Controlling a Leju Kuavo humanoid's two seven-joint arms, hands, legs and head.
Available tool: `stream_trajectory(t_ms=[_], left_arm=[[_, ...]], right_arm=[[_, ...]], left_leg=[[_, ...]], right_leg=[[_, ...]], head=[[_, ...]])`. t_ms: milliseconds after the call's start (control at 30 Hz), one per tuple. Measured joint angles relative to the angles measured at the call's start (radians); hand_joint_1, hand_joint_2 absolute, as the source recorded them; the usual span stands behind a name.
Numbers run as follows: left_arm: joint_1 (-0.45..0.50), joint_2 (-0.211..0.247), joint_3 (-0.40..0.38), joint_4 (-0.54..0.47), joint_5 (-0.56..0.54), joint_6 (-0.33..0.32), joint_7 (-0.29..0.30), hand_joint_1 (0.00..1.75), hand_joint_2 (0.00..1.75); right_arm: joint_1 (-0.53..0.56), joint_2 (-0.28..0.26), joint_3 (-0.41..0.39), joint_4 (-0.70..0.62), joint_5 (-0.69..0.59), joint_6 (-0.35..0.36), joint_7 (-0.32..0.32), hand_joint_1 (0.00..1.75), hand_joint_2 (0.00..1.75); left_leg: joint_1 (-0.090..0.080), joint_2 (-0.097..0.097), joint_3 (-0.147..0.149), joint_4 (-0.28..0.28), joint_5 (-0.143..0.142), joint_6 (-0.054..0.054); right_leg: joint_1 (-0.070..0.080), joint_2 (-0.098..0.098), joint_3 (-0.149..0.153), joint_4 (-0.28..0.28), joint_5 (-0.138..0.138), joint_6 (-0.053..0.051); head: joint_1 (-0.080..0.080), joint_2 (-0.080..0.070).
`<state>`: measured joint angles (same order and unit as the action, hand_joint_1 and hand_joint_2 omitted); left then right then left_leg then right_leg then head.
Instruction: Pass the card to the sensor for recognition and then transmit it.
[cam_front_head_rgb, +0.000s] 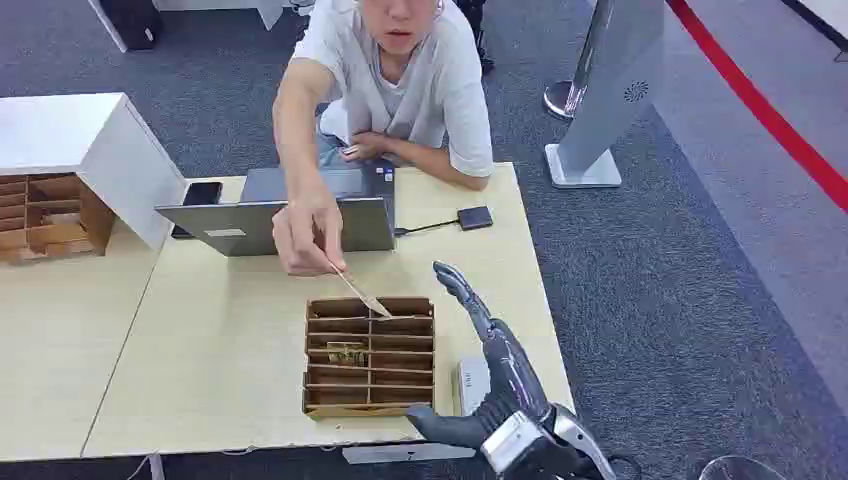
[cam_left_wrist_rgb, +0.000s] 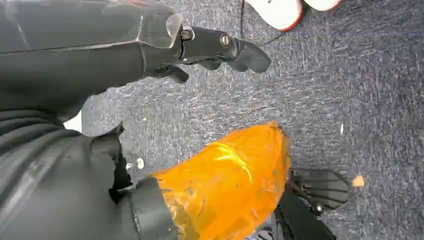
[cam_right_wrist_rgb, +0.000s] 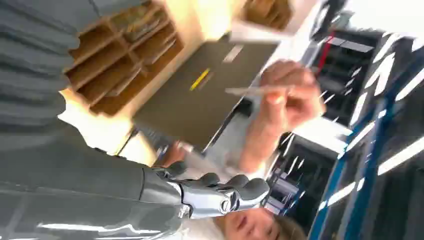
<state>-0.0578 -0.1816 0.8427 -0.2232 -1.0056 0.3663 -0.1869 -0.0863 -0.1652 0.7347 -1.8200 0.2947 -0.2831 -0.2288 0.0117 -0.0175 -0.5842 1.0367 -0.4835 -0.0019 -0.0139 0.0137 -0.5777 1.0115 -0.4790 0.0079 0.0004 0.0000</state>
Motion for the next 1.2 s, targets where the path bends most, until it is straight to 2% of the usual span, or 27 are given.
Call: stream_trajectory(t_ms=[100, 300, 400, 533, 767, 1200], left_arm=[[0.0, 0.002, -0.001, 0.0, -0.008, -0.015, 0.007, 0.0, 0.0], [0.002, 0.01, -0.002, 0.0, -0.023, -0.045, 0.017, 0.0, 0.0], [0.002, 0.012, -0.004, 0.0, -0.032, -0.054, 0.027, 0.0, 0.0], [0.002, 0.013, -0.009, -0.001, -0.039, -0.059, 0.035, 0.0, 0.0], [0.002, 0.013, -0.01, -0.002, -0.045, -0.066, 0.039, 0.0, 0.0], [0.003, 0.013, -0.011, -0.003, -0.055, -0.069, 0.048, 0.0, 0.0]], right_arm=[[-0.018, 0.019, 0.0, 0.017, 0.126, -0.043, 0.051, 0.0, 1.75], [-0.036, 0.063, -0.018, 0.03, 0.471, -0.128, 0.158, 0.0, 1.75], [-0.045, 0.077, -0.025, 0.032, 0.641, -0.148, 0.218, 0.0, 1.75], [-0.053, 0.089, -0.038, 0.038, 0.795, -0.164, 0.273, 0.0, 1.75], [-0.053, 0.1, -0.044, 0.043, 0.919, -0.176, 0.315, 0.0, 1.75], [-0.057, 0.106, -0.044, 0.053, 0.962, -0.177, 0.343, 0.0, 1.75]], left_leg=[[0.0, 0.0, 0.0, 0.0, 0.0, 0.0], [0.0, 0.0, 0.0, 0.0, 0.0, 0.0], [0.0, 0.0, 0.0, 0.0, 0.0, 0.0], [0.0, 0.0, 0.0, 0.0, 0.0, 0.0], [0.0, 0.0, 0.0, 0.0, 0.0, 0.0], [0.0, 0.0, 0.0, 0.0, 0.0, 0.0]], right_leg=[[0.0, 0.0, 0.0, 0.0, 0.0, 0.0], [0.0, 0.0, 0.0, 0.0, 0.0, 0.0], [0.0, 0.0, 0.0, 0.0, 0.0, 0.0], [0.0, 0.0, 0.0, 0.0, 0.0, 0.0], [0.0, 0.0, 0.0, 0.0, 0.0, 0.0], [0.0, 0.0, 0.0, 0.0, 0.0, 0.0]], head=[[0.0, 0.0], [0.0, 0.0], [0.0, 0.0], [0.0, 0.0], [0.0, 0.0], [0.0, 0.0]])
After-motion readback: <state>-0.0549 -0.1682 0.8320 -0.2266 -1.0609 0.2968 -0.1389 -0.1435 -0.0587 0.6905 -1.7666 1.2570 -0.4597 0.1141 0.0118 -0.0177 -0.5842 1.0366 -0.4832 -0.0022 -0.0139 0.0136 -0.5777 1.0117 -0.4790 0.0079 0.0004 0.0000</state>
